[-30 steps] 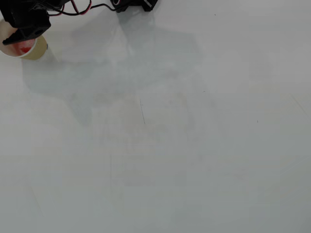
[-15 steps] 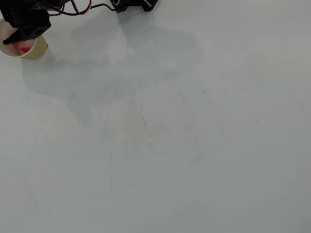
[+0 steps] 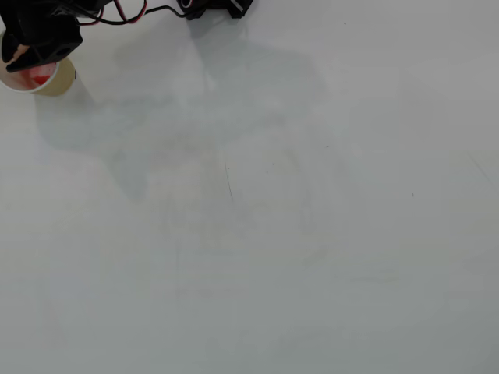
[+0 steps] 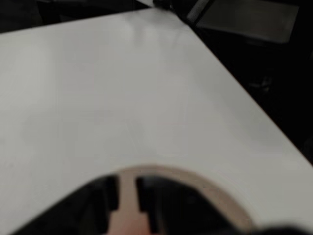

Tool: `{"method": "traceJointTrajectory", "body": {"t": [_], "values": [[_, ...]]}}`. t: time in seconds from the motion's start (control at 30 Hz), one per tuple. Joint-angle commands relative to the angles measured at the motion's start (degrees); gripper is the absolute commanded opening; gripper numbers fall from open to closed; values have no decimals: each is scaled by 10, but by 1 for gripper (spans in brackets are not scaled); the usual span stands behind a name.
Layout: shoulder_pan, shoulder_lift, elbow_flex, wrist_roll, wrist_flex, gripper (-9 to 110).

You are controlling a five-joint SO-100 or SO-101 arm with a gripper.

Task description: Pick up the cube and drop it in the cup.

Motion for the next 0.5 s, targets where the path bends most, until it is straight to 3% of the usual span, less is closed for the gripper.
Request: {"method": "traceJointTrajectory", "body": {"t": [0.0, 0.47], "values": [[-13, 40, -62, 6, 5, 0], [-183, 141, -8, 7, 18, 0]]}}
